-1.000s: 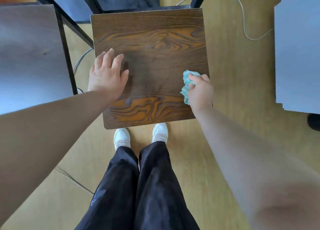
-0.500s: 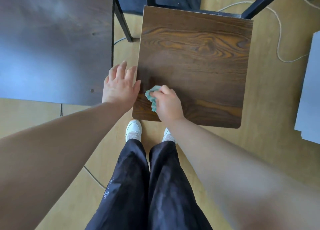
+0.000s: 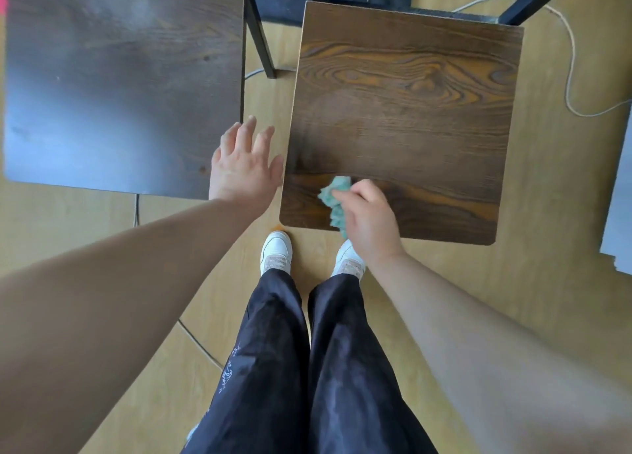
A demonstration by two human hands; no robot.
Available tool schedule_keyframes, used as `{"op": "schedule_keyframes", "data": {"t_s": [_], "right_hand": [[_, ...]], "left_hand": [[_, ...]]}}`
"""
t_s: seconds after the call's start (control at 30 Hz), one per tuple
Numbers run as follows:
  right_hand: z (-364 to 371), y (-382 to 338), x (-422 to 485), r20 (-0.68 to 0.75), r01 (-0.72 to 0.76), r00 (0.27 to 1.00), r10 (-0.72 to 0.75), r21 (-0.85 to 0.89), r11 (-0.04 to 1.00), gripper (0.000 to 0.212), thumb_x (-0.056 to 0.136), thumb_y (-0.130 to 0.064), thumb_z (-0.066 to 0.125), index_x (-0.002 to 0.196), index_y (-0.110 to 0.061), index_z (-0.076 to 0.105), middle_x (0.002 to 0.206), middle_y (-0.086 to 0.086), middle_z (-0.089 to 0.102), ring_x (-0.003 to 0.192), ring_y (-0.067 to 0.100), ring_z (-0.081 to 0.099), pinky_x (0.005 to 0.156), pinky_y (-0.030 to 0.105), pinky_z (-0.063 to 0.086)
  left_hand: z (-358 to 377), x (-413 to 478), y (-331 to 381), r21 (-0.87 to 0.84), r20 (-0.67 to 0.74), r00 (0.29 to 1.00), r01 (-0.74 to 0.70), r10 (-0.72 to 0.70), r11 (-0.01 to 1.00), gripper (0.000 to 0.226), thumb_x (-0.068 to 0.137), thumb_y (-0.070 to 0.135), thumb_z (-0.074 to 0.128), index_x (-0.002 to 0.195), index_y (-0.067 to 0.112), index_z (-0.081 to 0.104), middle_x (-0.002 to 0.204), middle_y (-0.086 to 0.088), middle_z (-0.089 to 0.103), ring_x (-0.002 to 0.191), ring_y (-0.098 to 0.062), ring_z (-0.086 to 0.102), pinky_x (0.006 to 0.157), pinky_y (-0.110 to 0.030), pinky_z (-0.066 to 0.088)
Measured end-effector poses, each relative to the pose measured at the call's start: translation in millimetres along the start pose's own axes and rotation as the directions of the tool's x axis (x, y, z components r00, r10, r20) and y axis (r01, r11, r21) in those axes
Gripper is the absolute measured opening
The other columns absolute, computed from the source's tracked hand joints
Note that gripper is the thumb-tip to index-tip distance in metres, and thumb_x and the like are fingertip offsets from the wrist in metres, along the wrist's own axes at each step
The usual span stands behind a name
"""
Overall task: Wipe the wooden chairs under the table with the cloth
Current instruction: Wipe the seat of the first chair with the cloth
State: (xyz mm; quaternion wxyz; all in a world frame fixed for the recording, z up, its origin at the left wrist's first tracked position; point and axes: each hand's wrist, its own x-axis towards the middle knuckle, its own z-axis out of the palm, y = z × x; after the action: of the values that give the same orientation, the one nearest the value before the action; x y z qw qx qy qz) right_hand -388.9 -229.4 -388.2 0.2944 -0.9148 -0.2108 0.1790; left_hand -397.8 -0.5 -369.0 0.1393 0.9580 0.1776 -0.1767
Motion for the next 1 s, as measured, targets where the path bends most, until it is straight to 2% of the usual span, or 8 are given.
{"op": "schedule_keyframes", "data": {"t_s": [0.1, 0.2, 0.27, 0.33, 0.57, 0.7, 0.83, 1.0], "right_hand": [[-41.7, 52.8, -30.0, -0.136, -0.145, 0.982, 0.134, -0.072, 0.987, 0.028, 0.091, 0.002, 0.058, 0.115, -0.008, 0.069, 0.102, 0.006, 0.055, 0.092, 0.023, 0.057, 0.081, 0.025, 0.048], [-75.9, 104.9, -61.4, -0.257, -0.313, 0.923, 0.285, -0.076, 0.947, 0.028, 0.09, 0.003, 0.059, 0.111, -0.008, 0.072, 0.102, 0.009, 0.057, 0.089, 0.026, 0.059, 0.082, 0.018, 0.04], [-92.4, 125.8, -79.0, -0.273, -0.435, 0.873, 0.404, -0.061, 0.899, 0.028, 0.089, 0.002, 0.059, 0.11, -0.01, 0.073, 0.106, 0.01, 0.058, 0.09, 0.027, 0.06, 0.079, 0.013, 0.034], [-99.9, 136.3, -90.1, -0.259, -0.491, 0.848, 0.463, -0.051, 0.87, 0.028, 0.089, 0.001, 0.061, 0.111, -0.011, 0.073, 0.11, 0.01, 0.059, 0.091, 0.026, 0.06, 0.077, 0.011, 0.032], [-78.7, 126.8, -83.2, -0.267, -0.461, 0.856, 0.443, -0.003, 0.888, 0.027, 0.089, 0.0, 0.062, 0.113, -0.008, 0.072, 0.109, 0.008, 0.061, 0.093, 0.022, 0.06, 0.08, 0.014, 0.038], [-55.7, 99.1, -74.5, -0.26, -0.347, 0.907, 0.332, -0.015, 0.938, 0.027, 0.087, 0.002, 0.063, 0.11, -0.006, 0.073, 0.104, 0.009, 0.062, 0.09, 0.023, 0.062, 0.079, 0.023, 0.047], [-25.0, 62.8, -58.0, -0.187, -0.277, 0.944, 0.271, -0.004, 0.961, 0.026, 0.086, 0.002, 0.065, 0.11, -0.005, 0.073, 0.102, 0.008, 0.063, 0.089, 0.023, 0.062, 0.079, 0.021, 0.046], [4.4, 16.3, -34.6, -0.079, -0.224, 0.972, 0.224, -0.001, 0.975, 0.026, 0.089, -0.002, 0.063, 0.114, -0.005, 0.07, 0.106, 0.007, 0.061, 0.094, 0.023, 0.061, 0.082, 0.03, 0.054]], "left_hand": [[2.6, 2.0, 11.1, 0.016, 0.01, 0.999, -0.045, 0.045, 0.999, 0.052, 0.103, 0.045, 0.03, 0.15, 0.023, 0.03, 0.161, -0.007, 0.024, 0.147, -0.031, 0.018, 0.115, -0.053, 0.029], [7.2, 4.5, 22.8, 0.013, 0.029, 0.998, -0.055, 0.054, 0.998, 0.053, 0.103, 0.045, 0.033, 0.151, 0.022, 0.031, 0.161, -0.007, 0.024, 0.146, -0.031, 0.019, 0.115, -0.052, 0.029], [9.6, 5.5, 30.4, 0.009, 0.036, 0.998, -0.052, 0.052, 0.999, 0.054, 0.102, 0.045, 0.033, 0.151, 0.022, 0.031, 0.161, -0.006, 0.023, 0.146, -0.031, 0.018, 0.116, -0.052, 0.028], [11.9, 4.8, 36.1, 0.018, 0.043, 0.997, -0.063, 0.062, 0.998, 0.055, 0.102, 0.046, 0.032, 0.152, 0.023, 0.03, 0.161, -0.006, 0.023, 0.146, -0.03, 0.018, 0.116, -0.051, 0.027], [13.9, 2.7, 34.3, 0.065, 0.061, 0.996, -0.071, 0.067, 0.995, 0.054, 0.102, 0.049, 0.028, 0.151, 0.025, 0.029, 0.16, -0.005, 0.024, 0.146, -0.029, 0.017, 0.117, -0.052, 0.025], [13.0, 0.9, 30.5, 0.07, 0.058, 0.995, -0.079, 0.075, 0.994, 0.054, 0.103, 0.049, 0.028, 0.15, 0.024, 0.03, 0.16, -0.005, 0.024, 0.146, -0.028, 0.018, 0.116, -0.053, 0.026], [12.5, -1.7, 23.6, 0.073, 0.062, 0.996, -0.068, 0.063, 0.995, 0.054, 0.103, 0.049, 0.028, 0.151, 0.025, 0.029, 0.16, -0.004, 0.023, 0.146, -0.028, 0.017, 0.116, -0.051, 0.027], [10.5, -4.5, 9.4, 0.04, 0.043, 0.998, -0.039, 0.037, 0.998, 0.052, 0.103, 0.046, 0.029, 0.15, 0.024, 0.03, 0.161, -0.005, 0.023, 0.146, -0.029, 0.018, 0.114, -0.051, 0.028]]}}
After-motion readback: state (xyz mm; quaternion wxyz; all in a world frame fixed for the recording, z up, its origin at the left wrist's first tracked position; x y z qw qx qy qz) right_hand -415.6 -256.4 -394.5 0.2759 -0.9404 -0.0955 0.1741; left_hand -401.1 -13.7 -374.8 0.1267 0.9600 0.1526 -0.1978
